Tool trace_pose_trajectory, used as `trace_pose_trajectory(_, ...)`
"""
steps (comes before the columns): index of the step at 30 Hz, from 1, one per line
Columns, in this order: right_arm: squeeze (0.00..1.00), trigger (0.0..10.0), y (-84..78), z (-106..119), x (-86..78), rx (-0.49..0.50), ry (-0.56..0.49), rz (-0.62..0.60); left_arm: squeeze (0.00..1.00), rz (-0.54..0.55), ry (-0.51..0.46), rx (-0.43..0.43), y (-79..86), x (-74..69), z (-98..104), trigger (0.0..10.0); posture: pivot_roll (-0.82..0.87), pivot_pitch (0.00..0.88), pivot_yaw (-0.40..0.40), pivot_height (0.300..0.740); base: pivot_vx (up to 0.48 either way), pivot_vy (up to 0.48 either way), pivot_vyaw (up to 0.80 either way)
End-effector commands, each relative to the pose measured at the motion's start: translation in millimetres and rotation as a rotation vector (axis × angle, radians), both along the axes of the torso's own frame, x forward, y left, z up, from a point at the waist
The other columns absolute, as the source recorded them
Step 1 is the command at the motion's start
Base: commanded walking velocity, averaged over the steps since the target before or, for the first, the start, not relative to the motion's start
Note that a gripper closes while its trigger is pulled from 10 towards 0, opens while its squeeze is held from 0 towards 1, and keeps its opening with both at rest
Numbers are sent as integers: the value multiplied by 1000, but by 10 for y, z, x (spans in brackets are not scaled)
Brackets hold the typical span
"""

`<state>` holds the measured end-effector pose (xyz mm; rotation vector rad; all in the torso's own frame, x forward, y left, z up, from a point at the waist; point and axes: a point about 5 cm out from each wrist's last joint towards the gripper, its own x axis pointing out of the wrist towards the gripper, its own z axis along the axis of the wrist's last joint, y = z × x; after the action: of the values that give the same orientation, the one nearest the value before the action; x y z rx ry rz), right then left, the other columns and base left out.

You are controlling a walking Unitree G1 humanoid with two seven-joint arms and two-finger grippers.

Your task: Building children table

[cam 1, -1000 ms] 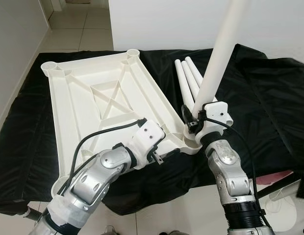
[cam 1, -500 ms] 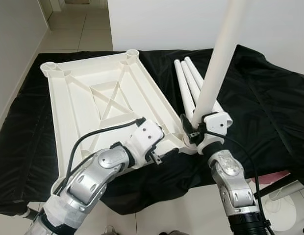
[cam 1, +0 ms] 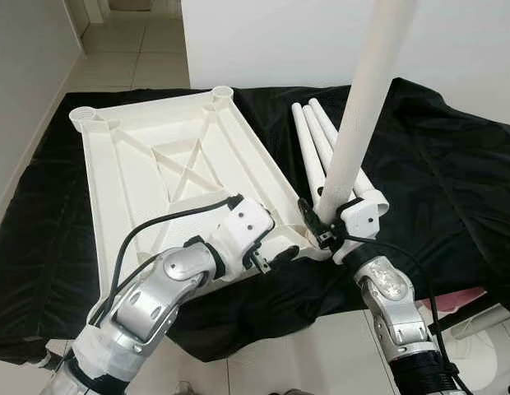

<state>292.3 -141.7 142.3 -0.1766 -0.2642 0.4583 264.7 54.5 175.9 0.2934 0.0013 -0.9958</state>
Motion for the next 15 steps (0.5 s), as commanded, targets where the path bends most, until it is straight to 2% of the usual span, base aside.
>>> trace_pose_trajectory(1,0,10000,-13,-328,-31,31,184,1,0,-66,6,1,-23,-25,46,10000,-29,109,-16,740,0,0,0)
trace_pose_trajectory(3,0,10000,-14,-338,-22,51,199,-2,0,-63,4,1,-21,-21,49,10000,-29,109,-16,740,0,0,0)
trace_pose_trajectory(6,0,10000,-30,-428,32,111,315,-39,0,-55,-1,-4,-16,-10,67,10000,-25,112,-19,740,0,0,0)
trace_pose_trajectory(15,0,10000,-69,-411,104,134,336,-55,0,-41,-4,-6,-5,7,80,10000,-27,116,-21,740,0,0,0)
